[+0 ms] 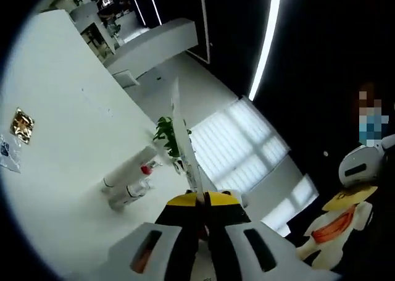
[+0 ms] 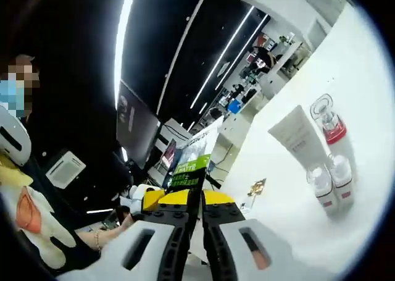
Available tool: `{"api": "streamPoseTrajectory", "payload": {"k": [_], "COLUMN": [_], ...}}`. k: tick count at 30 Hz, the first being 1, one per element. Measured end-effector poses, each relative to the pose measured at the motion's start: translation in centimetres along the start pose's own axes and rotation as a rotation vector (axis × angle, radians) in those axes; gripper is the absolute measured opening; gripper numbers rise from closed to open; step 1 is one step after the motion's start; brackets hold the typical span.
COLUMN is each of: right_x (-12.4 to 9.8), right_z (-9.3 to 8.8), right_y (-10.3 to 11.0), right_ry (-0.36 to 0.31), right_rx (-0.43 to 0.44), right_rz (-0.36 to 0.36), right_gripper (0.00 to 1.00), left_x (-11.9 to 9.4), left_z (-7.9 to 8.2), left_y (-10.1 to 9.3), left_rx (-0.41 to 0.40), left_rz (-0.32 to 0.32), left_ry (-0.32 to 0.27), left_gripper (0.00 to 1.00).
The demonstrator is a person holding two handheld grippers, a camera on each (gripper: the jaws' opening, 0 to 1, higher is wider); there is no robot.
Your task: Arrange the skincare products in the storage area until every visible bottle or jar stands upright without overlapping.
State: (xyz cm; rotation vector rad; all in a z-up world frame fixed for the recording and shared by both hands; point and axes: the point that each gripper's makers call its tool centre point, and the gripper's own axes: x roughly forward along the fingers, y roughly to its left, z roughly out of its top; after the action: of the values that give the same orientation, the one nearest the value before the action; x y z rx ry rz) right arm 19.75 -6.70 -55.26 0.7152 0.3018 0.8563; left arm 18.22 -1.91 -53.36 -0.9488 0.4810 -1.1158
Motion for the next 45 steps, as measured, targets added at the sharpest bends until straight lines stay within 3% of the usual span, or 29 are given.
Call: {"api": "streamPoseTrajectory", "payload": {"k": [4, 20, 32, 45], "right_x": [-0.4, -1.8, -2.9, -4.5], "right_z": [-0.3, -1.7, -2.4, -2.6], "right_y": [-0.8, -3.3, -5.1, -7.1], "right_ry": [0.019, 0.128, 0.206, 0.256], "right_rx": [-0.046, -0.169, -0.247, -0.290], "right_rz": [-0.030, -0.133, -0.189, -0.253], "right_gripper": [0.10, 0.46, 0.65, 0.79], "left_x": [0.0, 0.7, 1.5, 2.1], "left_z": [0.1, -0.9, -1.8, -3.1], "left_y": [0.3, 3.6, 6.6, 10.3], "left_rx": [-0.008, -0.044, -0.050, -0.051], "left_rz": [0.007, 0.069, 0.143, 0.226], "left_ry": [-0.002, 0.029, 0.071, 0.125], "left_gripper": [0.00, 0.00, 0.00, 0.00]}}
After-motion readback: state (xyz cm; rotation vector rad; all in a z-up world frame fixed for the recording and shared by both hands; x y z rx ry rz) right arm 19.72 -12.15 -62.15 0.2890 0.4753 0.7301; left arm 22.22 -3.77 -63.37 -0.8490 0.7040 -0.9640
